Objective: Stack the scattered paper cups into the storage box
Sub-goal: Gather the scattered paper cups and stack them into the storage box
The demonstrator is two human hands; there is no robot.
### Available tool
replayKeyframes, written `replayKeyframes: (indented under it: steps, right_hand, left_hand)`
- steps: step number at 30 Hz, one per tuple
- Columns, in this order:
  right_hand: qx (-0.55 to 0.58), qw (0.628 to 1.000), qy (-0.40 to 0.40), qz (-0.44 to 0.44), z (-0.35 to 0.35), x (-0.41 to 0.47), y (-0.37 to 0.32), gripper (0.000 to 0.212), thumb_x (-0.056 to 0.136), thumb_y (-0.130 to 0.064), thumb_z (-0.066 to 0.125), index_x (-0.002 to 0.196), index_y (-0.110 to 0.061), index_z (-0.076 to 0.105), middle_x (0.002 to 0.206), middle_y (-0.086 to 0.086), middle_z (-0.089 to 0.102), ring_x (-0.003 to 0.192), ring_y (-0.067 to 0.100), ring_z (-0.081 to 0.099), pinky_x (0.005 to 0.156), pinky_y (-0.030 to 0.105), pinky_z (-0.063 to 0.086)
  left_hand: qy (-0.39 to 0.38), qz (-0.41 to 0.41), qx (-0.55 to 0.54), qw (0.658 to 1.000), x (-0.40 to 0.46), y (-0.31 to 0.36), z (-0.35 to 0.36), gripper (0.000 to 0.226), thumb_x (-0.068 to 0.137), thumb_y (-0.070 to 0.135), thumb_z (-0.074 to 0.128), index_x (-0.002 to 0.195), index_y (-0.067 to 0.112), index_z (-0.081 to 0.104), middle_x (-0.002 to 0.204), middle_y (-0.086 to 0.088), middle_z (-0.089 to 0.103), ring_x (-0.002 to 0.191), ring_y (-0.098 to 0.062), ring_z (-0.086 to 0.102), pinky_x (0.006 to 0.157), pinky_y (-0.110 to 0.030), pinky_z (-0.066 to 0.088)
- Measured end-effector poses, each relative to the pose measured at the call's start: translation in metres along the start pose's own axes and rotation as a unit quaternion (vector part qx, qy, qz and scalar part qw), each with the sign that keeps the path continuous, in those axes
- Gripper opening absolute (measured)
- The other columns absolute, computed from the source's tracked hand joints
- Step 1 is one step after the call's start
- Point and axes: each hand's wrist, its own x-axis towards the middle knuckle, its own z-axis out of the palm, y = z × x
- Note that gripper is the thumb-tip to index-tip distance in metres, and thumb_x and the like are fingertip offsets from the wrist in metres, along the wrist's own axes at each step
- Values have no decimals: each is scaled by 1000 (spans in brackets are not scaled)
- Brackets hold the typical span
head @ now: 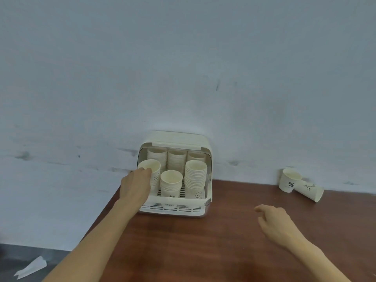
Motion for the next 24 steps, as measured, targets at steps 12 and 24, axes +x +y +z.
replayKeyframes:
  steps: [12,24]
  right_hand:
    - [14,998,-1,69,19,9,21,46,85,-16,40,128,-22,56,127,9,59,117,31,54,95,39,47]
    - [32,993,22,116,7,5,77,46,87,-15,38,130,-20,55,127,10,58,116,32,52,94,40,48]
  left_hand:
    - [-2,57,-29,998,-24,55,-13,30,95,19,40,124,15,47,109,-5,62,98,-27,60,63,-34,37]
    - [-6,206,-243,948,-68,224,4,48,99,23,36,147,26,30,111,3,55,99,-21,58,77,-36,49]
